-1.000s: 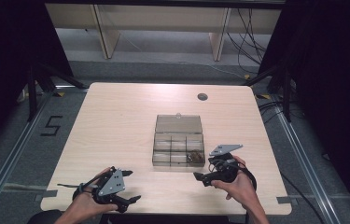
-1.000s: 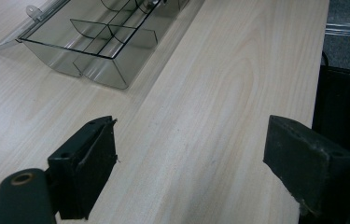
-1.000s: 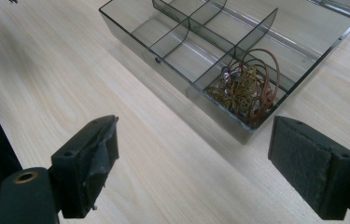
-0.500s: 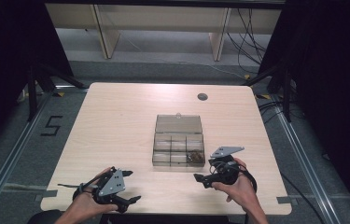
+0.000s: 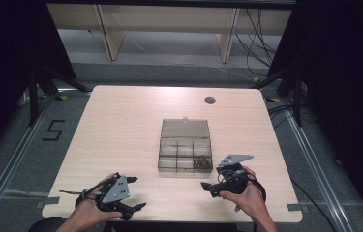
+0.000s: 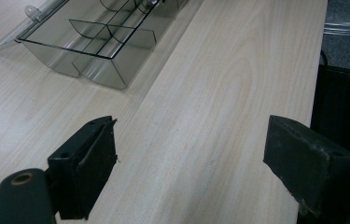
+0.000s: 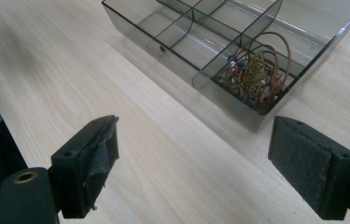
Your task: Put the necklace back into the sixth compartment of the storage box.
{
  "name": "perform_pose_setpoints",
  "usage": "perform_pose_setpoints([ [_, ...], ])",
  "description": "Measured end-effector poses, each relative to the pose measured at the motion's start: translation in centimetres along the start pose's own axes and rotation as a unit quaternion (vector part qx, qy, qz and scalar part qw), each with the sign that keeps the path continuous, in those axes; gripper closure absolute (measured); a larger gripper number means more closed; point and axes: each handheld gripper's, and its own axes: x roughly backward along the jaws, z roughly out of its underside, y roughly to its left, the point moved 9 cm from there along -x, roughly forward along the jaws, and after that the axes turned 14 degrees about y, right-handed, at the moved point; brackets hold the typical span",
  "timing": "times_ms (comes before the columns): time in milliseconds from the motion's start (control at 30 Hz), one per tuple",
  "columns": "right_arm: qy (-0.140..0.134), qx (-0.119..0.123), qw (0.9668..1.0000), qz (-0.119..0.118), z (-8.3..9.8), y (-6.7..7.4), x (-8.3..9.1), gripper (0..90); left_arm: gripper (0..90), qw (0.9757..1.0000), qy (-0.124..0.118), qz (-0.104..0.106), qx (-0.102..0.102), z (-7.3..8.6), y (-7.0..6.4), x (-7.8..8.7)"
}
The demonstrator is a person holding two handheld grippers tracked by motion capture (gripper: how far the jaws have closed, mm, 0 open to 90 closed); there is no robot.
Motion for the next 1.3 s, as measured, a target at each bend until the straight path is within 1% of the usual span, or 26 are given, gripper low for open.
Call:
perform_pose_setpoints([
  [33,-0.016,-0.005,0.9999,-0.001,-0.2,0.0,-0.2,16.6,16.4,1.0000,0.000,0.001,0.000,0.0,0.0,0.0],
  [100,-0.014,-0.007,0.9999,-0.001,-0.1,0.0,-0.2,16.5,16.4,1.0000,-0.002,0.004,0.000,0.0,-0.1,-0.1],
  [133,-0.003,-0.007,1.0000,-0.001,0.2,0.0,0.0,16.5,16.4,1.0000,-0.001,0.005,0.000,0.0,-0.1,-0.1],
  [167,-0.003,-0.007,1.0000,-0.001,0.2,0.0,0.0,16.5,16.4,1.0000,-0.005,0.007,0.002,-0.1,-0.2,-0.1],
  [200,-0.004,-0.012,0.9999,-0.003,0.3,0.1,-0.1,16.5,16.4,1.0000,-0.002,0.004,0.000,0.0,-0.1,-0.1],
  [267,-0.009,-0.009,0.9999,0.002,0.3,-0.1,-0.2,16.5,16.4,1.0000,-0.001,0.003,-0.001,0.0,0.0,-0.1],
  [300,-0.018,-0.014,0.9997,0.001,0.3,0.0,-0.3,16.5,16.4,1.0000,-0.004,0.003,0.000,-0.1,0.0,-0.1],
  [333,-0.008,-0.011,0.9999,-0.001,0.5,0.0,-0.2,16.5,16.4,1.0000,-0.004,0.003,0.000,-0.1,0.0,-0.1],
  [367,-0.008,-0.011,0.9999,-0.001,0.5,0.0,-0.2,16.5,16.4,1.0000,-0.004,0.003,0.000,-0.1,0.0,-0.1],
  [400,-0.012,-0.012,0.9999,0.000,0.6,0.0,-0.2,16.5,16.4,1.0000,-0.001,0.004,0.000,0.0,0.0,-0.1],
  [433,-0.012,-0.012,0.9999,0.000,0.6,0.0,-0.2,16.5,16.4,1.0000,-0.002,0.004,0.000,0.0,0.0,-0.1],
  [500,-0.020,-0.015,0.9997,0.000,0.5,0.0,-0.5,16.5,16.4,0.9999,-0.006,0.008,0.003,-0.1,-0.1,-0.1],
  [533,-0.010,-0.014,0.9999,-0.002,0.8,0.0,-0.4,16.5,16.4,0.9999,-0.005,0.008,0.004,-0.1,-0.1,-0.1],
  [567,-0.008,-0.011,0.9999,-0.001,0.9,0.1,-0.4,16.5,16.4,0.9999,-0.005,0.008,0.004,-0.1,-0.1,-0.1],
  [600,-0.012,-0.005,0.9999,-0.002,0.9,0.1,-0.4,16.5,16.4,0.9999,-0.006,0.008,0.004,-0.1,-0.1,-0.1],
  [667,-0.012,-0.004,0.9999,0.000,0.9,0.1,-0.5,16.5,16.4,1.0000,0.001,0.001,0.000,0.0,0.0,0.0],
  [700,-0.015,-0.009,0.9998,-0.001,0.9,0.2,-0.5,16.5,16.4,1.0000,-0.002,0.002,0.000,0.0,0.0,0.0],
  [733,-0.010,-0.009,0.9999,-0.005,1.1,0.4,-0.7,16.5,16.4,1.0000,-0.001,0.002,0.001,0.0,0.0,0.0],
  [800,-0.010,-0.005,0.9999,-0.005,1.1,0.4,-0.7,16.5,16.4,1.0000,-0.001,0.002,0.001,0.0,0.0,0.0],
  [833,-0.026,-0.005,0.9996,-0.003,0.9,0.3,-0.9,16.5,16.4,1.0000,-0.003,0.004,0.001,-0.1,0.0,0.0],
  [867,-0.013,-0.003,0.9999,-0.001,1.1,0.3,-0.8,16.5,16.4,0.9999,-0.004,0.006,0.008,-0.1,-0.1,0.0],
  [1000,-0.009,-0.003,1.0000,-0.002,1.3,0.4,-0.8,16.5,16.4,0.9999,-0.005,0.005,0.007,-0.1,-0.1,0.0],
  [1133,-0.015,0.002,0.9999,0.001,1.3,0.4,-0.9,16.5,16.4,0.9999,-0.005,0.005,0.008,-0.1,-0.1,0.0],
  [1233,-0.020,-0.001,0.9998,-0.002,1.3,0.6,-0.9,16.5,16.4,0.9999,-0.006,0.004,0.008,-0.1,-0.1,0.0],
  [1267,-0.015,0.002,0.9999,0.000,1.4,0.5,-0.9,16.6,16.4,0.9999,-0.006,0.004,0.008,-0.1,-0.1,0.0],
  [1300,-0.016,0.002,0.9999,0.000,1.4,0.5,-0.9,16.5,16.4,0.9999,-0.006,0.003,0.009,-0.1,0.0,0.0],
])
